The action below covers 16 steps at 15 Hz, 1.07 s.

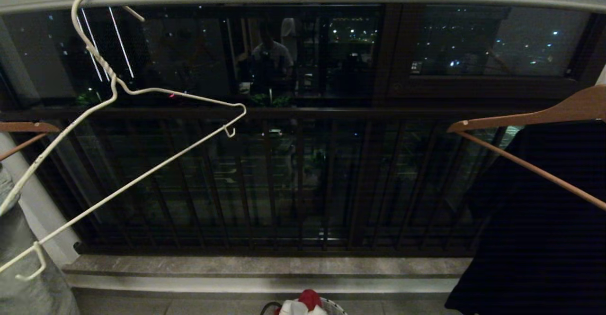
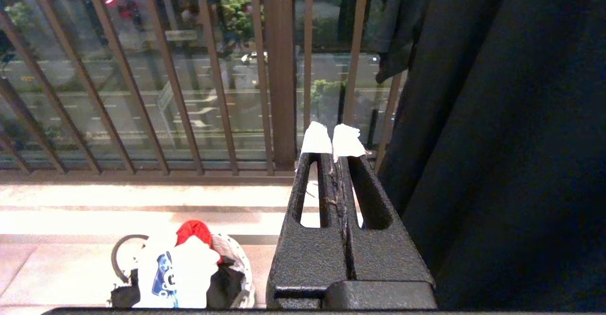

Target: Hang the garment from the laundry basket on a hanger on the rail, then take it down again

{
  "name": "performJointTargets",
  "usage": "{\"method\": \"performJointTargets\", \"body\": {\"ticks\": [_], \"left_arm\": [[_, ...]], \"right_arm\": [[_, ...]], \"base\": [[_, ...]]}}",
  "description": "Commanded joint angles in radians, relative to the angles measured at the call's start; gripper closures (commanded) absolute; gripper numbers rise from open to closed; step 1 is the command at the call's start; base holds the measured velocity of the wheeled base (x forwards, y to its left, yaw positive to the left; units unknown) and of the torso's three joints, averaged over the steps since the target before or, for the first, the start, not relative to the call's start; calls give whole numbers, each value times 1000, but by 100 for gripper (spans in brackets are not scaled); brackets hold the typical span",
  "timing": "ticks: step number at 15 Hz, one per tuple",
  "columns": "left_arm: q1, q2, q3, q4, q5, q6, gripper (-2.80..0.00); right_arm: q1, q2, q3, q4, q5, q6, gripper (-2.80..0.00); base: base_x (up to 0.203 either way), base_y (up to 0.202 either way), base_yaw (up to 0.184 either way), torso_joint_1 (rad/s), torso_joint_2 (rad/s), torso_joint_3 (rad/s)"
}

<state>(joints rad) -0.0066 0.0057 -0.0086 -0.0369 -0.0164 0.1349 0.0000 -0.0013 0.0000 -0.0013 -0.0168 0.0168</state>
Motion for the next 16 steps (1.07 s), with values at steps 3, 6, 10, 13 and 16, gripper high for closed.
{"method": "performJointTargets", "body": {"ticks": [3, 6, 10, 13, 16], "left_arm": [[0, -3, 21, 2, 6, -99, 0], [0, -3, 21, 2, 8, -129, 0], [0, -3, 21, 2, 10, -133, 0], [0, -3, 21, 2, 10, -133, 0], [0, -3, 21, 2, 10, -133, 0]], "right_arm": [[0, 1, 1, 0, 0, 0, 0], [0, 1, 1, 0, 0, 0, 0], [0, 1, 2, 0, 0, 0, 0], [0, 1, 0, 0, 0, 0, 0], [0, 1, 1, 0, 0, 0, 0]], "base": [[0, 0, 0, 0, 0, 0], [0, 0, 0, 0, 0, 0], [0, 0, 0, 0, 0, 0], [0, 0, 0, 0, 0, 0], [0, 0, 0, 0, 0, 0]]}}
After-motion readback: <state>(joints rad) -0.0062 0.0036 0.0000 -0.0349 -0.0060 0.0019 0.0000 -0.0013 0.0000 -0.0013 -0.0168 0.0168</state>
